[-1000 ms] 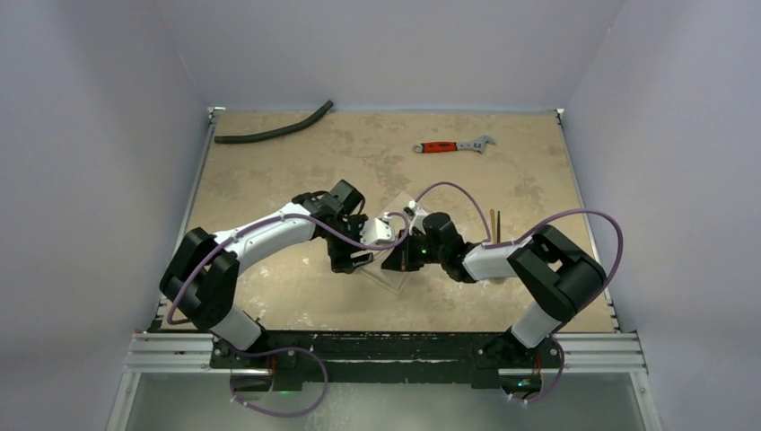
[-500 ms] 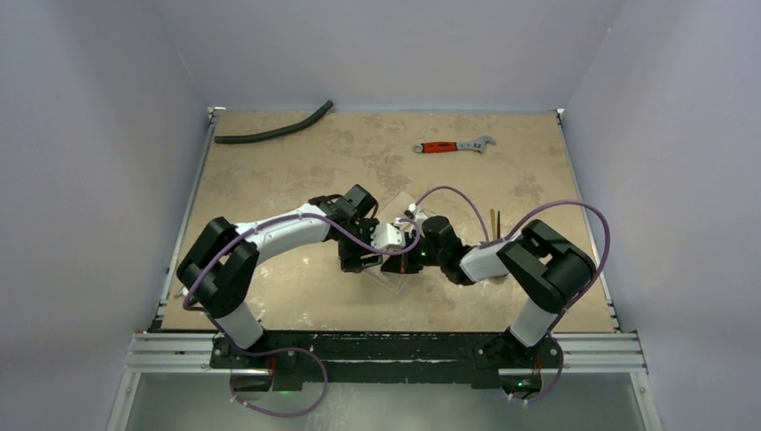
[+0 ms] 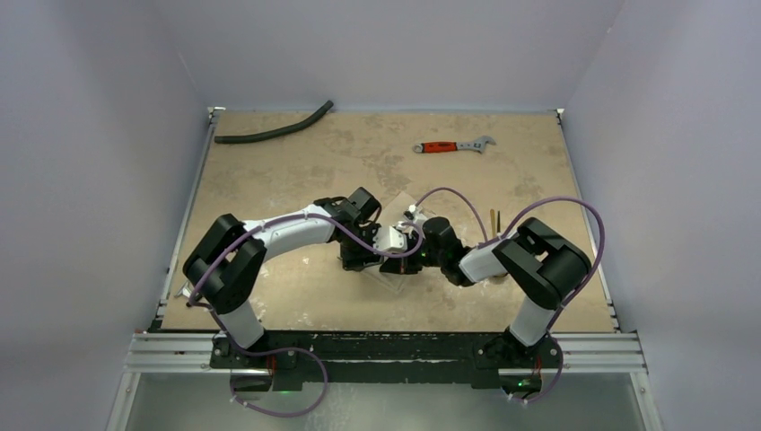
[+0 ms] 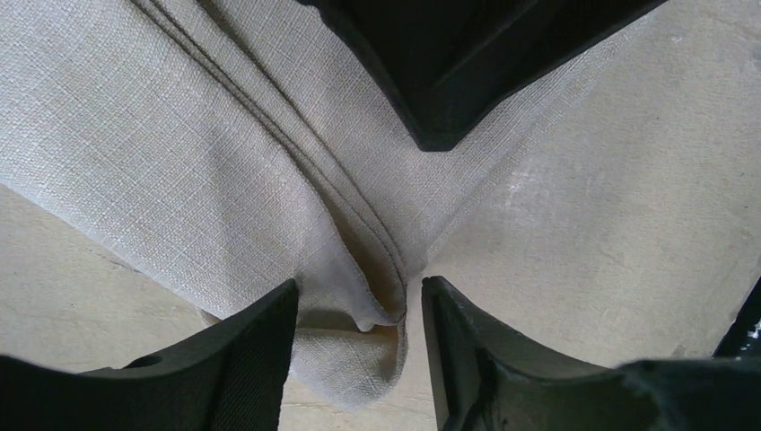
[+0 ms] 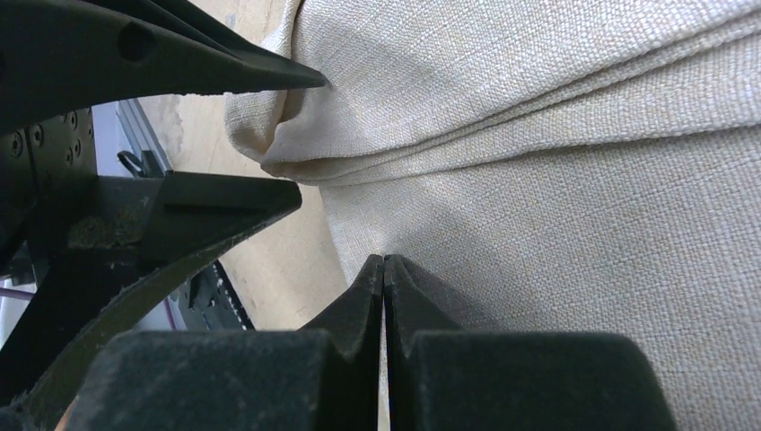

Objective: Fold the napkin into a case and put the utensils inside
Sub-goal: Smooth out the 2/3-rectangle-folded napkin at the center of the board.

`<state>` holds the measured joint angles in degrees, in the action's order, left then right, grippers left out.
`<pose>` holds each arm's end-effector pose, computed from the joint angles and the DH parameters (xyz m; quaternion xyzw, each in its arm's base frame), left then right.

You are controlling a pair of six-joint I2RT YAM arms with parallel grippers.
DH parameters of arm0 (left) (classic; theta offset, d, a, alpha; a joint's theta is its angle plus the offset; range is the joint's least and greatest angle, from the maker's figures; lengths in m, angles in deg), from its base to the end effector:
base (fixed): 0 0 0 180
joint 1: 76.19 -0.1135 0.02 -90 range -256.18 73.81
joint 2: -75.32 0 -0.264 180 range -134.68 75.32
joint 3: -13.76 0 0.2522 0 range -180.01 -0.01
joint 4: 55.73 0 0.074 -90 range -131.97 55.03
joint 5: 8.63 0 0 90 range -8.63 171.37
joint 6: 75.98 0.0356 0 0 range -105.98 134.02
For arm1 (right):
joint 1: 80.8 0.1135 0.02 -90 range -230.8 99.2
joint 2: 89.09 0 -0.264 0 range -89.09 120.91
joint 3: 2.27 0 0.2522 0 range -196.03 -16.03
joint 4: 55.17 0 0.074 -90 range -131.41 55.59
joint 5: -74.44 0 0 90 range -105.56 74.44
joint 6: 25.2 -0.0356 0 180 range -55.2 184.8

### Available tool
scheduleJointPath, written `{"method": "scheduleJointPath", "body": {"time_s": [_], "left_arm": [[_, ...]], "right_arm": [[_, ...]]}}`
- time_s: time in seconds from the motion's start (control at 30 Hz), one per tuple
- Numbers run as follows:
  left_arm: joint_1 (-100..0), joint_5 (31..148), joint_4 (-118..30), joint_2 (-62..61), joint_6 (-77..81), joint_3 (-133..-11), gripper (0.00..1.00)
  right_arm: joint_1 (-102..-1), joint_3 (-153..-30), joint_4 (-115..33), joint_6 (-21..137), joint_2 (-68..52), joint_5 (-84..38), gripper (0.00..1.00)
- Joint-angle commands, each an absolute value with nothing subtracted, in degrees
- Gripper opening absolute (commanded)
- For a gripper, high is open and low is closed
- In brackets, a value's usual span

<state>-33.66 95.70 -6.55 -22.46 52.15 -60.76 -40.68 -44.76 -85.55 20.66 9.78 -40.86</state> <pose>0.2300 -0.2229 0.1720 0.6491 0.7352 -0.1290 0.1466 0.2164 0.2022 0.1178 -0.0870 0.8310 0.4846 0.2589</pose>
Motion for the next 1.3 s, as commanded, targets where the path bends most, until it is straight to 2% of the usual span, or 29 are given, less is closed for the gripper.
{"method": "scheduleJointPath", "body": {"time_s": [0.0, 0.07, 0.13, 0.27, 0.33, 0.37, 0.67, 1.27], "left_arm": [[-33.3, 96.7, -5.9, -22.3, 51.8, -60.8, 0.54], [-33.1, 96.0, -6.5, -22.2, 52.0, -60.3, 0.52], [-32.7, 95.1, -7.0, -22.1, 52.2, -60.1, 0.45], [-32.4, 93.8, -7.3, -21.9, 51.6, -61.5, 0.19], [-32.4, 93.1, -6.7, -22.0, 50.8, -63.2, 0.02], [-32.3, 92.7, -6.4, -22.1, 50.6, -64.1, 0.0], [-30.8, 92.9, -3.2, -20.4, 48.2, -69.7, 0.0], [-26.5, 97.2, -1.5, -19.3, 44.9, -66.8, 0.0]], "right_arm": [[-40.4, -44.0, -86.5, 20.3, 10.5, -41.8, 0.0], [-40.3, -44.0, -86.6, 20.3, 10.6, -41.7, 0.0], [-40.4, -43.8, -86.6, 20.2, 10.6, -41.7, 0.0], [-40.3, -43.4, -86.7, 20.1, 10.3, -41.2, 0.0], [-40.4, -43.3, -87.0, 20.0, 10.5, -41.1, 0.0], [-40.4, -43.3, -87.0, 20.0, 10.7, -41.1, 0.0], [-40.4, -43.4, -87.5, 19.9, 11.7, -40.8, 0.0], [-40.4, -43.9, -89.7, 19.0, 13.3, -39.9, 0.0]]}}
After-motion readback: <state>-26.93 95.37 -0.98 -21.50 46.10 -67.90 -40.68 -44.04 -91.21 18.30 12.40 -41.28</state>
